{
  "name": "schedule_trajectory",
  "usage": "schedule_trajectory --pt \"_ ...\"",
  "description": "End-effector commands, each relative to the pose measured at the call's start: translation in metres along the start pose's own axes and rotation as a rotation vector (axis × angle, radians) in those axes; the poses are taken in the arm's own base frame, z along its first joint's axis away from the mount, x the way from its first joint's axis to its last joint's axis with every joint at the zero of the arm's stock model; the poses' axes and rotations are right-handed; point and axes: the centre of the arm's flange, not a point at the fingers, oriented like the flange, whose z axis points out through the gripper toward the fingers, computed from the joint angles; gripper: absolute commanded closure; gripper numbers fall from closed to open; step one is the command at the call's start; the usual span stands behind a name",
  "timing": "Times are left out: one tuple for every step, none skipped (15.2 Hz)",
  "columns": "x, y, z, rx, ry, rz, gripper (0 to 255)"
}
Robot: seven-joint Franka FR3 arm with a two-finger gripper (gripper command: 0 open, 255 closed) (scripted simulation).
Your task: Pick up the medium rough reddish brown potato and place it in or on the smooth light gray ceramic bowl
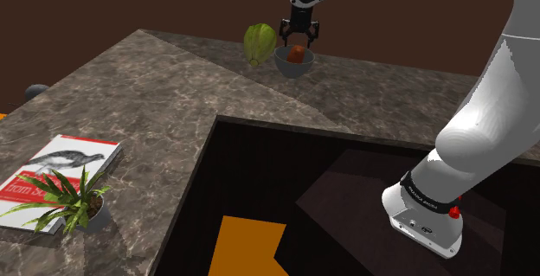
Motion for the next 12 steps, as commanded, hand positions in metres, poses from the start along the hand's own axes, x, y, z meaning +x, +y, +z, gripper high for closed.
schedule_trajectory --pt "0.000 0.000 0.000 0.000 0.000 0.000 0" --pt "0.000 0.000 -0.013 0.000 0.000 0.000 0" --pt "0.000 0.000 -0.026 0.000 0.000 0.000 0" --pt "0.000 0.000 -0.040 0.000 0.000 0.000 0" --pt "0.000 0.000 -0.050 0.000 0.000 0.000 0" --pt "0.000 0.000 -0.050 0.000 0.000 0.000 0" --pt "0.000 0.000 -0.050 0.000 0.000 0.000 0" --pt "0.000 0.000 -0.050 0.000 0.000 0.000 0" --pt "0.000 0.000 -0.050 0.000 0.000 0.000 0" --pt "0.000 0.000 -0.050 0.000 0.000 0.000 0" --pt "0.000 0.000 -0.050 0.000 0.000 0.000 0" --pt "0.000 0.000 -0.050 0.000 0.000 0.000 0"
